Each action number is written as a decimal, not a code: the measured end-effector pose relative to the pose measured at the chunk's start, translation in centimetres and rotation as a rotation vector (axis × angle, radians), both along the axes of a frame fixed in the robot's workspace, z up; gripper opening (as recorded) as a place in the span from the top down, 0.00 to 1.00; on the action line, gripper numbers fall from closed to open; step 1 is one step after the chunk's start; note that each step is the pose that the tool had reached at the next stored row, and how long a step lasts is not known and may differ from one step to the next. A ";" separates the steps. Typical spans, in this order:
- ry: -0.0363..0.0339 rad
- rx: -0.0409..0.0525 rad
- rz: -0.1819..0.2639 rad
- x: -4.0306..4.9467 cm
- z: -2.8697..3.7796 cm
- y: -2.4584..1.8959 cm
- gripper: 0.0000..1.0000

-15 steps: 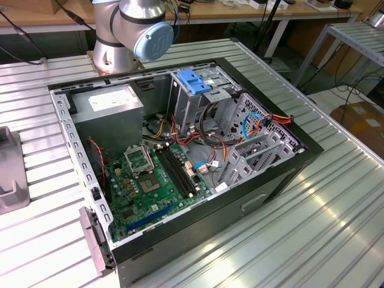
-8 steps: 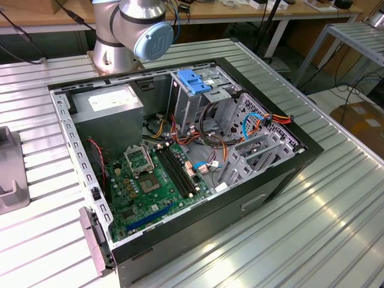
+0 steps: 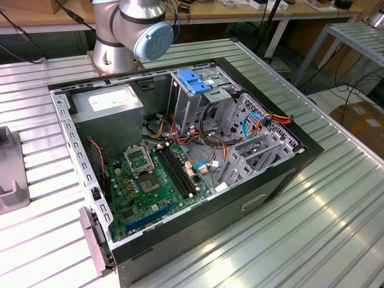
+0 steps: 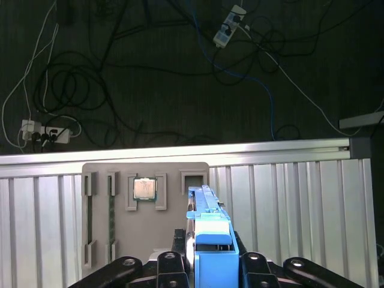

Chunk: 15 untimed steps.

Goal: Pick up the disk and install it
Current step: 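Pick up the disk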

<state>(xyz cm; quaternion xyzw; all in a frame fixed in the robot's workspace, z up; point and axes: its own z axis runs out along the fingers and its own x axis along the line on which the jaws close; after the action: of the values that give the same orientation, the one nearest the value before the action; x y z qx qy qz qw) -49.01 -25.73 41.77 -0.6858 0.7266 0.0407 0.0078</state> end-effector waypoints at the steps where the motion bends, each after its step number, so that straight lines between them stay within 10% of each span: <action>1: 0.0001 0.0000 0.000 0.00 0.03 0.00 0.63; 15: 0.0000 0.0000 0.000 0.00 0.49 0.00 0.63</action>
<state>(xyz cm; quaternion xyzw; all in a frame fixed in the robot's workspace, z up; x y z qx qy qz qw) -49.00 -25.73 42.26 -0.6858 0.7266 0.0407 0.0077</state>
